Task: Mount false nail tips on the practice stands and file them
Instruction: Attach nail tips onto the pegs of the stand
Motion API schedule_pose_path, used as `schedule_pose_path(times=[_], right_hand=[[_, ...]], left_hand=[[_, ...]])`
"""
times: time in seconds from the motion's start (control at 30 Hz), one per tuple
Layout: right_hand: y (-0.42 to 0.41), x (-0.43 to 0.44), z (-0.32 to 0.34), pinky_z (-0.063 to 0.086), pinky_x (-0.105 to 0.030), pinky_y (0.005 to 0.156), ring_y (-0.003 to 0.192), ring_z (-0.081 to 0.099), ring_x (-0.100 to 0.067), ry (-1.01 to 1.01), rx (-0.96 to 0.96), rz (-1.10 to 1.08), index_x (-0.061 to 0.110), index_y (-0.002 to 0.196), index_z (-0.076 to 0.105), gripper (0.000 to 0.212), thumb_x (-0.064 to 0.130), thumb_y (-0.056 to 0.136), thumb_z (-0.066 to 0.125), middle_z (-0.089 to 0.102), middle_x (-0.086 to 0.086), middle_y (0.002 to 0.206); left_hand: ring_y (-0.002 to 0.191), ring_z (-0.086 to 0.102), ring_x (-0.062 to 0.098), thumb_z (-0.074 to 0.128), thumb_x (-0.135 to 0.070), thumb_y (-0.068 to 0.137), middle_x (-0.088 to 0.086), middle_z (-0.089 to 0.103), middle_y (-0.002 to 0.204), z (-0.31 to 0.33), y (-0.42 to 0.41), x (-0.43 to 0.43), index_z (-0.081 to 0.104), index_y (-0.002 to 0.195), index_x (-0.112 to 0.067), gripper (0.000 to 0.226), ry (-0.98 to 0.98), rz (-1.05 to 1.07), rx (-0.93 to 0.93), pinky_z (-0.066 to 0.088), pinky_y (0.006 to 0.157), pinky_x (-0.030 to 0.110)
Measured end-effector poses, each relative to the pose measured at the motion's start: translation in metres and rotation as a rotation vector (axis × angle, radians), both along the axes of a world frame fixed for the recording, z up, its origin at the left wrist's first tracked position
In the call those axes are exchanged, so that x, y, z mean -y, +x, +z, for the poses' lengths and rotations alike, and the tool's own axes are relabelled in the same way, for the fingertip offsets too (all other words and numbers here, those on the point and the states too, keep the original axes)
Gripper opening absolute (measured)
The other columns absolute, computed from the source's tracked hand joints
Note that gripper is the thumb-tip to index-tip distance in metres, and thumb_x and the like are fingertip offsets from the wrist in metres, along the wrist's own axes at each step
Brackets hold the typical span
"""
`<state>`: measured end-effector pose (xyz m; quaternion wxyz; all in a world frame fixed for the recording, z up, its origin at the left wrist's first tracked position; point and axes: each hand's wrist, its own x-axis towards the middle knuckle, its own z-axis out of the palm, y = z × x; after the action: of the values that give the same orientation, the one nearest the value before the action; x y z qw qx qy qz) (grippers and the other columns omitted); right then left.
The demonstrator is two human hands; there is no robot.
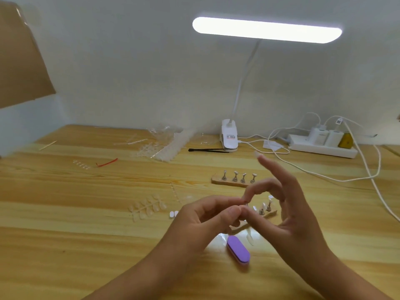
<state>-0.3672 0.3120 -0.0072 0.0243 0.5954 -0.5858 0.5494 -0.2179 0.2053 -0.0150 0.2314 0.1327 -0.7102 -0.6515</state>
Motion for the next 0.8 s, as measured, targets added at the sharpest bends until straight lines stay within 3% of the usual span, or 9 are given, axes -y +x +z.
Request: schedule_pose_path(times=[0.13,0.2,0.33,0.47,0.53,0.63,0.7,0.8], right_hand=[[0.003,-0.001,0.0,0.035,-0.028,0.108,0.098,0.065,-0.02,-0.009,0.002,0.017,0.039,0.144,0.033,0.073,0.036,0.081,0.069,0.065,0.009,0.089],[0.003,-0.001,-0.001,0.036,-0.028,0.107,0.096,0.066,-0.019,-0.017,0.012,0.021,0.039,0.144,0.034,0.073,0.033,0.083,0.073,0.065,0.009,0.088],[0.005,-0.001,-0.006,0.038,-0.041,0.104,0.097,0.064,-0.018,0.012,0.007,0.006,0.04,0.142,0.034,0.071,0.033,0.083,0.073,0.065,0.012,0.089],[0.005,-0.002,-0.005,0.039,-0.023,0.1,0.106,0.061,-0.015,0.032,0.029,0.018,0.037,0.14,0.037,0.067,0.04,0.081,0.067,0.064,0.012,0.098],[0.004,-0.003,0.0,0.042,-0.02,0.096,0.11,0.061,-0.014,0.03,0.164,0.059,0.036,0.129,0.051,0.052,0.039,0.08,0.067,0.066,0.008,0.106],[0.001,-0.001,0.007,0.052,-0.021,0.083,0.098,0.066,-0.01,0.068,0.522,0.151,0.03,0.098,0.071,0.026,0.044,0.076,0.072,0.072,0.003,0.102],[0.0,-0.001,0.007,0.055,-0.024,0.078,0.09,0.068,-0.015,0.102,0.679,0.185,0.023,0.084,0.073,0.019,0.039,0.074,0.076,0.073,-0.001,0.093],[0.001,-0.002,0.008,0.056,-0.025,0.071,0.085,0.069,-0.019,0.163,0.732,0.232,0.018,0.079,0.071,0.015,0.031,0.071,0.074,0.071,-0.004,0.086]], left_hand=[[0.086,0.07,0.003,0.076,-0.044,0.07,-0.004,0.076,0.093,0.0,-0.001,0.003,0.079,0.099,-0.028,0.033,0.208,-0.049,-0.032,0.052,0.076,0.014],[0.085,0.071,0.005,0.078,-0.039,0.07,-0.001,0.077,0.093,0.0,0.0,0.006,0.08,0.096,-0.024,0.03,0.259,-0.086,-0.018,0.052,0.075,0.014],[0.09,0.073,0.009,0.075,-0.035,0.077,0.002,0.078,0.092,0.001,0.003,0.008,0.079,0.092,-0.027,0.017,0.154,-0.074,0.016,0.052,0.074,0.014],[0.083,0.072,0.008,0.07,-0.03,0.082,0.001,0.077,0.086,-0.001,0.002,0.011,0.075,0.088,-0.029,0.008,0.026,0.023,0.031,0.051,0.072,0.015],[0.08,0.071,0.006,0.074,-0.03,0.085,0.001,0.076,0.083,-0.003,0.002,0.012,0.075,0.088,-0.03,0.003,0.018,0.074,0.018,0.049,0.07,0.014],[0.078,0.069,0.004,0.069,-0.021,0.091,-0.001,0.076,0.083,-0.007,0.001,0.012,0.072,0.09,-0.034,0.014,-0.012,0.124,0.001,0.049,0.07,0.012],[0.078,0.069,0.005,0.066,-0.024,0.089,-0.001,0.077,0.085,-0.009,0.001,0.011,0.07,0.091,-0.038,0.014,-0.017,0.135,-0.019,0.049,0.07,0.013],[0.081,0.071,0.007,0.067,-0.028,0.084,-0.001,0.077,0.085,-0.01,0.001,0.01,0.07,0.089,-0.038,0.011,-0.02,0.129,-0.046,0.05,0.071,0.013]])
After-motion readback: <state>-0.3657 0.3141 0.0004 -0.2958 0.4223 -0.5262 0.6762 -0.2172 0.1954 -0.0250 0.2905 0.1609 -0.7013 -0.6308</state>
